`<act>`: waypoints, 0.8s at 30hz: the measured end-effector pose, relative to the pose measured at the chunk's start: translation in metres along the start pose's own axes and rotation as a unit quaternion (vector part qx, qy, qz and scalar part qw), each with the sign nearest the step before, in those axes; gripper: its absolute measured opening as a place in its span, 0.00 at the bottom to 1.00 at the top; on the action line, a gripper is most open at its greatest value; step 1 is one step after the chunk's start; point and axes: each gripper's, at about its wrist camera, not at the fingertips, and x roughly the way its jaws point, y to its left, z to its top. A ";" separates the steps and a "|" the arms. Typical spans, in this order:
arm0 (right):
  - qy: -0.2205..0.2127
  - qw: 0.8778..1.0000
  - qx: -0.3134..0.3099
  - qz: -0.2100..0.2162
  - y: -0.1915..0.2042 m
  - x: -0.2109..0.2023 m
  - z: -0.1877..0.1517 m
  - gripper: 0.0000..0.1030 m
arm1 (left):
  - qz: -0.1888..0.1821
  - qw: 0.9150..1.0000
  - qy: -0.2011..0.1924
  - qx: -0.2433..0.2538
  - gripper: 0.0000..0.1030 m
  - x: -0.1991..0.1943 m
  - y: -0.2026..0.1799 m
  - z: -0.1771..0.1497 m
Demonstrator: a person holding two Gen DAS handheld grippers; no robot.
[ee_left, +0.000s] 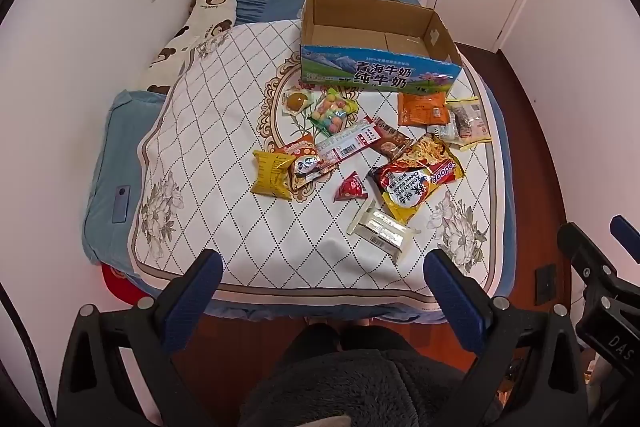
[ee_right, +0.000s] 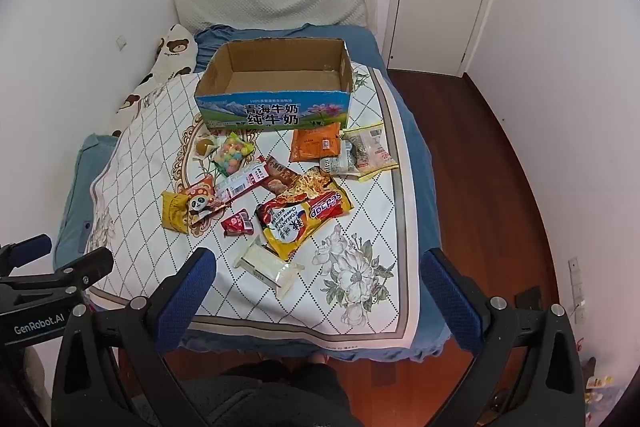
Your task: Organize snacks
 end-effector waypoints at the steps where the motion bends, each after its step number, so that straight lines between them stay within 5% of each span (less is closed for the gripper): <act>1: 0.000 1.000 -0.001 0.000 0.001 0.000 0.000 1.00 | -0.003 1.000 0.000 -0.001 1.00 0.000 0.000 0.000; 24: -0.007 1.000 -0.003 0.000 0.005 0.000 0.004 1.00 | 0.005 1.000 -0.012 -0.001 1.00 -0.008 0.001 0.007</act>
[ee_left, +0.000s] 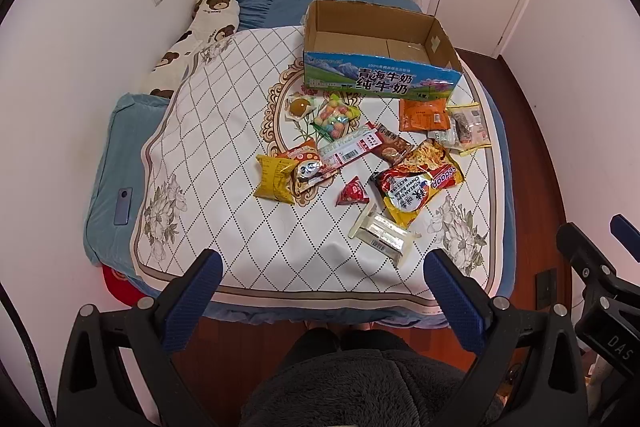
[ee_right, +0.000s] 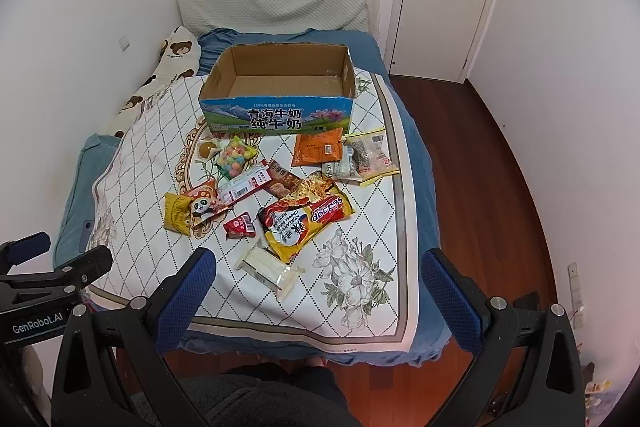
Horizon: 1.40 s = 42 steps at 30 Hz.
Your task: Organize snacks
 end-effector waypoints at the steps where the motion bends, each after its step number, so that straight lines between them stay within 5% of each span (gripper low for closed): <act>1: -0.001 1.000 0.000 -0.001 0.000 0.000 -0.001 1.00 | 0.000 1.000 -0.001 0.000 1.00 0.000 0.000 0.000; 42: -0.001 1.000 -0.003 0.003 -0.002 -0.005 -0.004 1.00 | 0.002 1.000 -0.005 0.002 1.00 0.000 0.003 -0.007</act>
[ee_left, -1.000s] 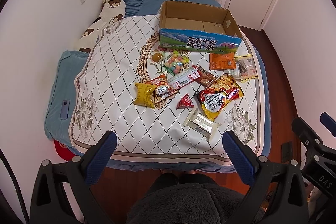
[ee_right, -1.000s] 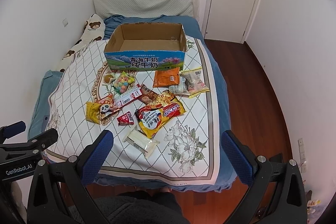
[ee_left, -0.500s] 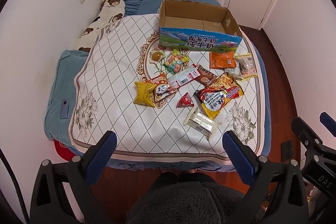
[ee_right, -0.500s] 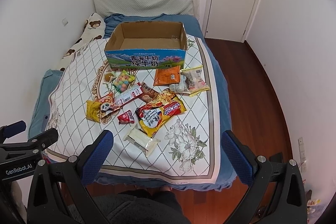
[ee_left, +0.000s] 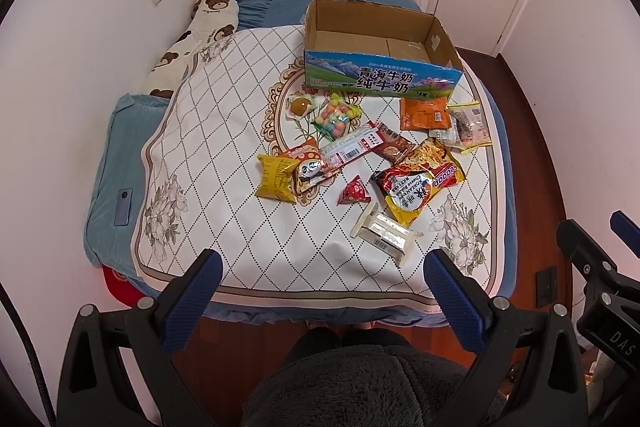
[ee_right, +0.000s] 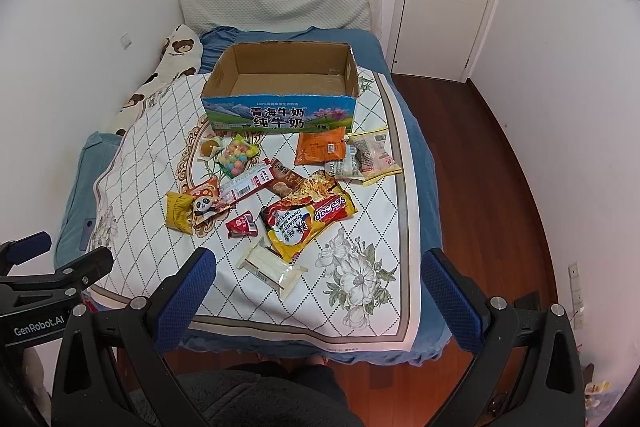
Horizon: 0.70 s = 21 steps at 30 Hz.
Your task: Organize snacks
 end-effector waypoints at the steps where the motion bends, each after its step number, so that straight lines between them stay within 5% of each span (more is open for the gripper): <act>1: 0.000 1.000 0.000 0.000 0.000 0.000 0.000 1.00 | -0.001 1.000 0.000 -0.001 1.00 -0.001 0.001 -0.001; 21: 0.001 1.000 0.001 0.004 0.001 0.000 0.003 1.00 | -0.001 1.000 0.001 0.002 1.00 -0.001 0.001 0.000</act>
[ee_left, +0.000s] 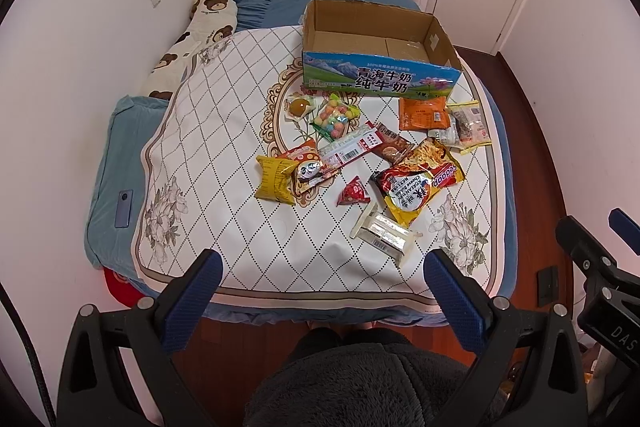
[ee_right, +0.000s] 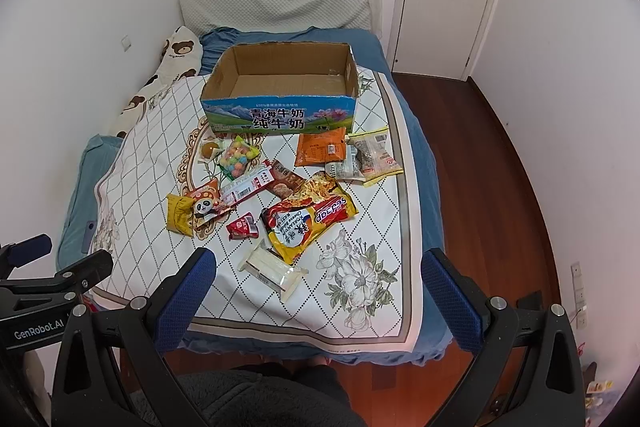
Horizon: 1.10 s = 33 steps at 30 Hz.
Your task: Organize snacks
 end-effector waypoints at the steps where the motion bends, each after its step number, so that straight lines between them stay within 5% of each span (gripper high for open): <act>1: 0.001 1.000 0.000 -0.001 0.000 0.000 0.000 1.00 | -0.001 1.000 0.000 0.000 1.00 0.000 0.000 0.000; 16: 0.030 0.998 0.040 0.028 -0.009 0.034 -0.001 1.00 | 0.008 1.000 0.004 -0.004 1.00 0.013 0.001 0.007; 27: 0.148 0.973 0.162 0.070 -0.020 0.228 0.004 1.00 | 0.113 0.993 0.020 0.024 1.00 0.126 0.038 0.034; 33: 0.196 0.955 0.213 0.071 -0.016 0.334 0.006 1.00 | 0.110 0.988 0.084 0.062 1.00 0.209 0.057 0.060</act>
